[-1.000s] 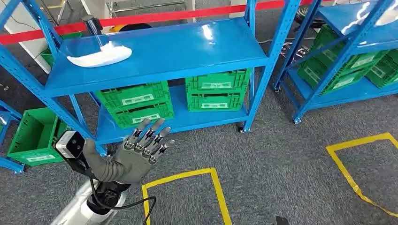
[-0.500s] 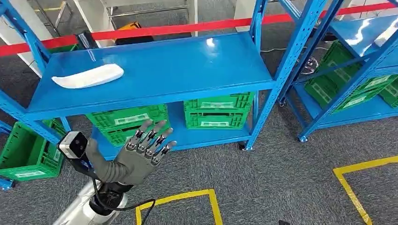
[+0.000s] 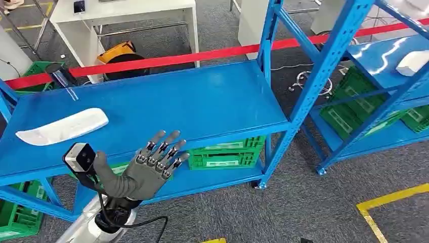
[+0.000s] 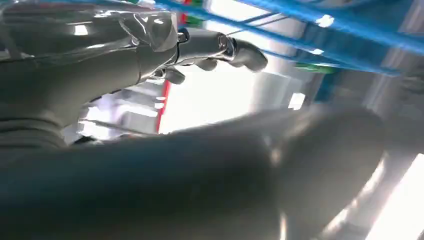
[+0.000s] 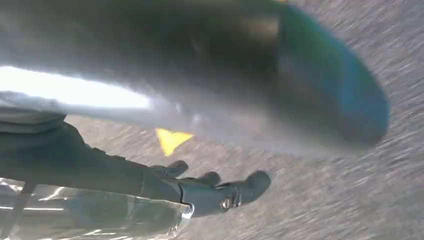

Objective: Take the parts from the cabinet and place them on the table.

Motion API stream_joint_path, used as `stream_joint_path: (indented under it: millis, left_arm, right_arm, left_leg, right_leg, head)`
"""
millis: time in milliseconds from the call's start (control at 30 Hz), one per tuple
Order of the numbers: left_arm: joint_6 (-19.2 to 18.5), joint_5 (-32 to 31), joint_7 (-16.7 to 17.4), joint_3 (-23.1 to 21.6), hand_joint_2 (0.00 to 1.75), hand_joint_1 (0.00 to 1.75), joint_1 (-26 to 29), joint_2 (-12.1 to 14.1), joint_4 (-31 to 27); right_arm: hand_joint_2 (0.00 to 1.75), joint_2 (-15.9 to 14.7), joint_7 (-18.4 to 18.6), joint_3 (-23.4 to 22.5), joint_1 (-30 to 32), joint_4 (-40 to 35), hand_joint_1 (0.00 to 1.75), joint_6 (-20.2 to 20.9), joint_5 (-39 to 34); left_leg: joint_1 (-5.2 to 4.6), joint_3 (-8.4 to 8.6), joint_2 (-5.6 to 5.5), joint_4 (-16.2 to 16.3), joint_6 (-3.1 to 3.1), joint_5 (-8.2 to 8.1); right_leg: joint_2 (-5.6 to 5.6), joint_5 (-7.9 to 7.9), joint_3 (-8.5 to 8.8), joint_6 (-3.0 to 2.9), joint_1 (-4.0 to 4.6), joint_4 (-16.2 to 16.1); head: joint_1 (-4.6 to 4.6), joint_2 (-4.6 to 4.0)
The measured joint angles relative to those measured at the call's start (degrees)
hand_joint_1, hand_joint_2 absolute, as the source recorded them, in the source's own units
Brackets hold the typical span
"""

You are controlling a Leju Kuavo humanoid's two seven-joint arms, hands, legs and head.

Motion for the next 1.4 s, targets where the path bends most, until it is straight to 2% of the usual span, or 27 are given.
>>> stream_joint_path:
  millis: [67,100,133,200,233,267,300,333,367,400,433,633,767,800,833,867,900,933,967,1000,1067,1100,1133,1200,1300,1367,1400]
  left_arm:
    - [-0.1,0.0,0.0,-0.1,0.00,0.00,-0.3,-0.3,-0.3]
    - [0.0,0.0,0.0,-0.1,0.00,0.00,-0.2,-0.4,-0.3]
    - [0.0,0.0,0.0,-0.2,0.00,0.00,-0.1,-0.4,-0.3]
    - [0.0,0.0,0.0,-0.2,0.00,0.00,-0.1,-0.4,-0.3]
    - [0.0,0.0,0.0,-0.2,0.00,0.00,-0.1,-0.4,-0.3]
    - [0.0,0.0,0.0,-0.2,0.00,0.00,-0.1,-0.4,-0.3]
    - [0.0,0.0,0.0,-0.2,0.00,0.00,-0.1,-0.4,-0.2]
    - [0.0,0.0,0.0,-0.2,0.00,0.00,-0.1,-0.4,-0.2]
    - [0.0,0.0,0.0,-0.2,0.00,0.00,-0.1,-0.4,-0.2]
    - [0.0,0.0,0.0,-0.2,0.00,0.00,-0.1,-0.4,-0.2]
    - [0.0,0.0,0.0,-0.2,0.00,0.00,-0.2,-0.4,-0.2]
    - [0.0,0.0,0.0,-0.2,0.00,0.00,-0.2,-0.4,-0.2]
    - [0.0,0.0,0.0,-0.1,0.00,0.00,-0.3,-0.5,-0.3]
    - [0.0,0.0,0.0,-0.1,0.00,0.00,-0.4,-0.5,-0.3]
    - [0.0,0.0,0.0,-0.1,0.00,0.00,-0.4,-0.5,-0.3]
    - [0.0,0.0,0.0,-0.2,0.00,0.00,-0.2,-0.5,-0.4]
    - [0.0,0.0,0.0,-0.1,0.00,0.00,-0.2,-0.4,-0.4]
    - [0.0,0.0,0.0,-0.1,0.00,0.00,-0.2,-0.4,-0.4]
    - [0.0,0.0,0.0,-0.1,0.00,0.00,-0.2,-0.4,-0.3]
    - [0.1,0.0,0.0,0.0,0.00,0.00,-0.1,-0.3,-0.3]
    - [0.0,-0.1,0.0,-0.1,0.00,0.00,-0.2,-0.4,-0.4]
    - [0.0,0.0,0.0,0.0,0.00,0.00,-0.3,-0.3,-0.4]
    - [0.0,0.0,0.0,0.0,0.00,0.00,-0.3,-0.4,-0.5]
    - [-0.1,0.0,0.0,-0.1,0.00,0.00,-0.4,-0.5,-0.5]
    - [0.0,0.0,0.0,-0.2,0.00,0.00,-0.3,-0.5,-0.5]
    - [0.0,0.0,0.0,-0.2,0.00,0.00,-0.2,-0.5,-0.5]
    - [0.0,0.0,0.0,-0.2,0.00,0.00,-0.2,-0.5,-0.5]
  right_arm:
    - [0.00,0.0,0.0,0.0,-0.7,0.0,0.00,0.0,0.0]
    - [0.00,0.1,0.0,0.0,-0.8,0.0,0.00,0.0,0.0]
    - [0.00,0.1,0.0,0.0,-0.9,0.0,0.00,0.0,0.0]
    - [0.00,-0.1,0.0,0.0,-0.6,0.0,0.00,0.0,0.0]
    - [0.00,-0.2,0.0,0.0,-0.4,0.0,0.00,0.0,0.0]
    - [0.00,-0.3,0.0,0.0,-0.4,0.0,0.00,0.0,0.0]
    - [0.00,-0.3,0.0,0.0,-0.3,0.0,0.00,0.0,0.0]
    - [0.00,-0.3,0.0,0.0,-0.3,0.0,0.00,0.0,0.0]
    - [0.00,-0.4,0.0,0.0,-0.1,0.1,0.00,0.0,0.0]
    - [0.00,-0.3,0.1,0.0,-0.3,0.1,0.00,0.0,0.0]
    - [0.00,-0.3,0.1,0.0,-0.4,0.1,0.00,0.0,0.0]
    - [0.00,-0.3,0.1,0.0,-0.4,0.1,0.00,0.0,0.0]
    - [0.00,-0.2,0.1,0.0,-0.5,0.0,0.00,0.0,0.0]
    - [0.00,0.0,0.1,0.0,-0.8,0.0,0.00,0.0,0.0]
    - [0.00,0.0,0.1,0.0,-0.9,0.0,0.00,0.0,0.0]
    - [0.00,-0.1,0.1,0.0,-0.7,0.0,0.00,0.0,0.0]
    - [0.00,-0.1,0.1,0.0,-0.4,0.0,0.00,0.0,0.0]
    - [0.00,-0.1,0.0,0.0,-0.4,0.0,0.00,0.0,0.0]
    - [0.00,0.2,0.0,0.0,-0.3,0.0,0.00,0.0,0.0]
    - [0.00,0.3,0.0,0.0,-0.5,0.0,0.00,0.0,0.0]
    - [0.00,0.3,0.0,0.0,-0.7,0.0,0.00,0.0,0.0]
    - [0.00,0.4,0.0,0.0,-0.5,0.0,0.00,0.0,0.0]
    - [0.00,0.4,0.0,0.0,-0.5,0.0,0.00,0.0,0.0]
    - [0.00,0.5,0.0,0.1,-0.8,0.0,0.00,0.0,0.0]
    - [0.00,0.1,0.0,0.1,-0.8,0.0,0.00,0.0,0.0]
    - [0.00,0.0,0.0,0.0,-0.5,0.0,0.00,0.0,0.0]
    - [0.00,-0.2,0.0,0.0,-0.5,0.0,0.00,0.0,0.0]
  left_leg:
    - [0.17,1.90,-0.01,-0.4,0.84,-1.66]
    - [0.16,2.70,-0.01,-0.4,1.24,-2.57]
    - [0.16,3.76,-0.10,-0.5,1.34,-3.66]
    - [0.24,6.34,-0.50,-0.5,1.28,-5.76]
    - [0.28,7.75,-0.71,-0.5,1.15,-6.85]
    - [0.44,9.43,-0.73,-0.5,0.94,-8.04]
    - [0.60,10.85,-0.73,-0.5,0.69,-9.16]
    - [0.61,12.04,-0.71,-0.5,0.42,-10.26]
    - [0.43,12.78,-0.74,-0.5,0.09,-11.25]
    - [0.31,13.91,-0.86,-0.3,-0.07,-12.59]
    - [0.25,14.08,-0.81,-0.7,-0.39,-13.04]
    - [0.26,14.12,-0.80,-0.8,-0.42,-13.09]
    - [0.26,15.51,-0.67,-0.6,-0.84,-13.07]
    - [0.37,14.74,-0.32,1.5,-1.20,-12.85]
    - [0.42,13.67,0.27,3.5,-1.51,-12.74]
    - [1.32,3.26,1.13,17.4,-3.02,-19.52]
    - [1.51,1.41,1.30,11.7,-2.65,-14.04]
    - [1.34,2.58,1.33,6.9,-1.98,-10.14]
    - [0.84,3.29,1.63,2.4,-0.71,-5.54]
    - [0.59,2.95,1.36,2.8,-0.53,-6.07]
    - [-0.01,3.97,1.29,0.7,0.12,-5.76]
    - [-0.04,4.32,1.32,-0.1,0.47,-5.74]
    - [0.30,6.09,0.93,-1.1,0.79,-5.37]
    - [0.65,7.49,1.06,-2.0,0.80,-5.41]
    - [0.58,8.20,0.84,-2.0,0.69,-6.54]
    - [0.65,9.28,0.36,-2.0,0.33,-7.43]
    - [0.75,9.97,0.30,-1.9,0.04,-8.04]
  right_leg:
    - [-0.89,2.44,-6.54,0.57,-0.22,11.9]
    - [-1.10,1.68,-10.27,0.06,-0.14,16.3]
    - [-1.19,-0.96,-13.82,-0.83,-0.15,19.1]
    - [-1.22,-7.47,-17.90,-2.30,-0.16,19.2]
    - [-1.26,-9.49,-19.24,-2.32,-0.24,17.9]
    - [-1.33,-9.72,-20.06,-1.36,-0.34,15.2]
    - [-1.42,-7.30,-20.38,-0.18,-0.46,11.8]
    - [-1.58,-2.18,-20.46,1.65,-0.73,7.8]
    - [-2.04,5.02,-20.16,3.41,-0.91,5.7]
    - [-2.84,7.20,-19.33,2.27,-0.93,4.3]
    - [-3.00,7.03,-18.68,1.19,-0.55,4.5]
    - [-2.99,7.05,-18.63,1.13,-0.53,4.5]
    - [-2.60,7.66,-17.95,0.05,-0.64,4.1]
    - [-2.16,7.52,-16.84,-1.33,-1.42,4.0]
    - [-2.16,7.29,-16.60,-1.64,-1.34,4.0]
    - [-2.08,6.09,-16.26,-2.41,-1.26,4.0]
    - [-1.93,4.36,-14.15,-2.17,-1.02,4.0]
    - [-1.94,3.86,-13.33,-2.09,-0.82,4.0]
    - [-1.95,3.45,-13.46,-2.08,-1.15,3.7]
    - [-1.91,3.11,-12.87,-1.68,-0.85,3.3]
    - [-2.04,3.67,-11.89,-1.00,-0.97,2.5]
    - [-2.16,4.37,-11.81,0.03,-0.93,2.6]
    - [-2.16,4.32,-11.31,0.10,-0.77,2.5]
    - [-2.07,3.03,-14.12,-0.34,-0.79,7.8]
    - [-2.06,-1.50,-22.39,-0.37,-0.90,19.6]
    - [-2.07,-0.29,-23.79,0.25,-1.07,18.2]
    - [-2.09,2.52,-22.63,1.36,-1.20,13.7]
  head:
    - [-0.02,0.00]
    - [-0.02,0.00]
    - [-0.05,0.00]
    - [0.00,0.00]
    - [0.00,0.00]
    - [-0.05,0.00]
    - [0.04,0.00]
    - [0.04,0.00]
    - [0.02,0.00]
    - [0.00,0.00]
    - [-0.02,0.00]
    - [-0.02,0.00]
    - [-0.11,0.00]
    - [-0.20,0.00]
    - [-0.13,0.00]
    - [-0.22,0.00]
    - [-0.24,0.00]
    - [-0.26,0.00]
    - [-0.15,0.00]
    - [0.26,0.00]
    - [-0.29,0.00]
    - [-0.30,0.00]
    - [-0.26,0.00]
    - [-0.05,0.00]
    - [-0.07,0.00]
    - [-0.02,0.00]
    - [-0.02,0.00]
